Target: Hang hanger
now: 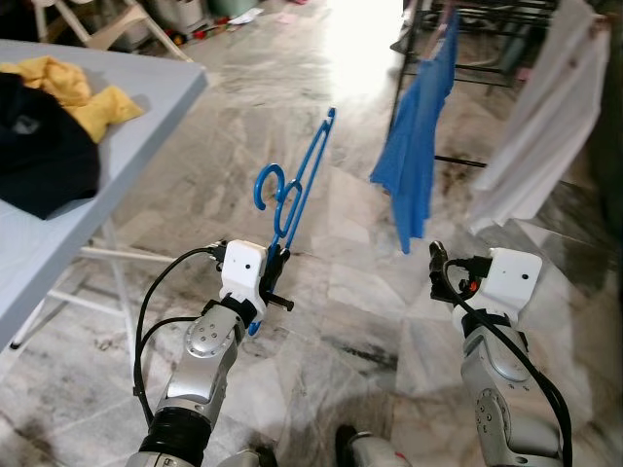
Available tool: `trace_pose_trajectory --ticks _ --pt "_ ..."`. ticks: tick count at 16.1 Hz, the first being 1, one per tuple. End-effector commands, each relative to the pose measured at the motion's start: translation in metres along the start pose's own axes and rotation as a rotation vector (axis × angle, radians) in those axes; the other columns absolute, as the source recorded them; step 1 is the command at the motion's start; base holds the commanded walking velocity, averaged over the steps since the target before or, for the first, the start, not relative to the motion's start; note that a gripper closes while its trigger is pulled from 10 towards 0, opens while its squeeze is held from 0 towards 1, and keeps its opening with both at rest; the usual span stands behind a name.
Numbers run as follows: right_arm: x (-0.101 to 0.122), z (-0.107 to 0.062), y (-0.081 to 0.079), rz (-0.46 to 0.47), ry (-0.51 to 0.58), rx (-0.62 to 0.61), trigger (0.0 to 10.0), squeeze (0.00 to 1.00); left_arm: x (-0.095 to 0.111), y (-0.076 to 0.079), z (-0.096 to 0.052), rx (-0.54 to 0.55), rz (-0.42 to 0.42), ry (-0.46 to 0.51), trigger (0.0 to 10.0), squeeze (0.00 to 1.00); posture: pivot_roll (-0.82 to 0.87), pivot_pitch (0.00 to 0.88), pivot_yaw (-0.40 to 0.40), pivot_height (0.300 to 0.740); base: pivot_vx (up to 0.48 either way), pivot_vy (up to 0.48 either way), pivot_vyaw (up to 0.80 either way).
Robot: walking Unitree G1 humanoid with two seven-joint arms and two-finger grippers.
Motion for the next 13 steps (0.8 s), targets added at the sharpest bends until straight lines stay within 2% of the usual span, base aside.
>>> trace_pose_trajectory --ticks 1,11,13 --pt "-0.0014 -0.0004 -0.0024 0.000 -0.009 0.005 10.0 0.00 0.0032 0.0002 -0.0012 -0.017 -0.007 0.019 10.0 0.00 -0.18 0.173 0.032 0.740 0.255 0.000 0.00" --pt "-0.0078 -0.0019 -0.0037 -0.001 -0.030 0.010 10.0 0.00 -0.0021 0.0032 -0.0034 -0.040 -0.010 0.005 10.0 0.00 -0.19 0.163 0.030 0.740 0.283 0.000 -0.78" --pt "-0.0080 -0.0030 -0.0061 0.001 -0.028 0.030 10.0 0.00 -0.0043 0.0052 -0.0033 -0.058 -0.012 -0.009 10.0 0.00 -0.19 0.160 0.028 0.740 0.131 0.000 -0.22"
Point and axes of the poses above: a point about 5 cm out from each wrist's last joint towards the gripper, its own z axis pointing out of the wrist towards the gripper, its own x axis along the axis of the wrist's last joint, y = z × x, the point moved 1 cm from there along z, pointing out of the wrist towards the gripper, and after that the axes turned 2 degrees about -z, right-handed, at the moved point
